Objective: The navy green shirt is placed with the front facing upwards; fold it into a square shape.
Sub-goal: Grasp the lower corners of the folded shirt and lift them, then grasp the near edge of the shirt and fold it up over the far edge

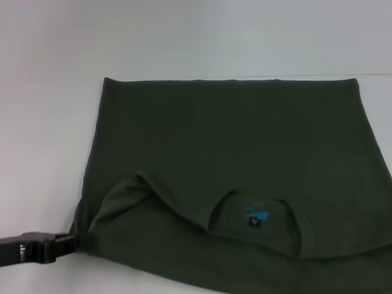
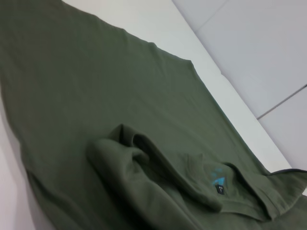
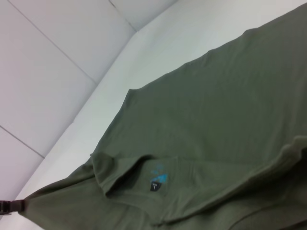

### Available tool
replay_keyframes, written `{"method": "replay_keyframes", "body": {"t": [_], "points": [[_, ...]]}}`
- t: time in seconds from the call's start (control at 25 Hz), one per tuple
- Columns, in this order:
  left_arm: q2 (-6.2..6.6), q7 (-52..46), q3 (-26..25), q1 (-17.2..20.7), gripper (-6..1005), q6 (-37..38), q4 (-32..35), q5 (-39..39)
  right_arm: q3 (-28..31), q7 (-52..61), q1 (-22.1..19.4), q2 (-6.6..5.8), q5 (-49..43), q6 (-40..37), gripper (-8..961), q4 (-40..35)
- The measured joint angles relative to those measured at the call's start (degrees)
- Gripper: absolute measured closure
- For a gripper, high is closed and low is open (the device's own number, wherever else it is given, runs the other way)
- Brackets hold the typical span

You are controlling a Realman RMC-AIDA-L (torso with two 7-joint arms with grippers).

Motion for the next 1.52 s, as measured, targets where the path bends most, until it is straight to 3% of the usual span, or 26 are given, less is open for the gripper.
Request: {"method": "replay_keyframes", "body": {"t": [0.28, 0.44, 0.68, 0.84, 0.96, 1.08, 1.28, 1.32, 1.36, 1.52], "points": [[-0.20, -0.23, -2.80, 0.89, 941, 2.38, -0.03, 1.06, 2.77, -1.40, -0.58, 0.14, -4.44, -4.26, 883, -0.99], [0.55, -0.47, -5.38, -0.85, 941, 2.36, -0.47, 0.59, 5.30, -0.75, 1.49, 0.19, -4.45, -5.33, 881, -2.37], [2.71, -1.25, -8.51, -8.40, 942, -2.42, -4.65, 0.49, 9.23, 2.42, 9.70, -1.11, -4.37, -2.48, 879, -2.51], [4.96, -2.14, -8.62, -15.39, 942, -11.34, -9.94, 0.47, 9.37, 5.07, 16.15, -2.46, -4.49, 3.83, 877, -1.53], [5.88, -2.13, -7.64, -20.34, 942, -19.54, -13.17, 0.47, 9.25, 5.81, 20.50, -3.16, -4.47, 9.22, 876, 0.13], [5.76, -1.85, -6.92, -23.85, 942, -28.32, -14.52, 0.46, 9.12, 5.88, 24.73, -3.48, -4.40, 14.96, 875, 1.92], [3.70, 0.56, -6.12, -27.96, 942, -42.95, -15.86, -0.19, 7.86, 5.72, 30.07, -3.30, -4.34, 25.67, 872, 4.77], [3.70, 0.56, -6.12, -27.96, 942, -42.95, -15.86, -0.19, 7.56, 5.56, 30.90, -3.27, -4.29, 27.88, 872, 5.34], [2.71, 2.76, -6.01, -29.24, 942, -48.11, -16.72, -1.48, 6.98, 5.31, 31.90, -3.17, -4.24, 30.94, 872, 6.27], [1.52, 7.49, -5.22, -30.75, 942, -54.95, -18.45, -4.41, 4.91, 4.04, 35.17, -2.95, -3.97, 41.18, 870, 9.85]]}}
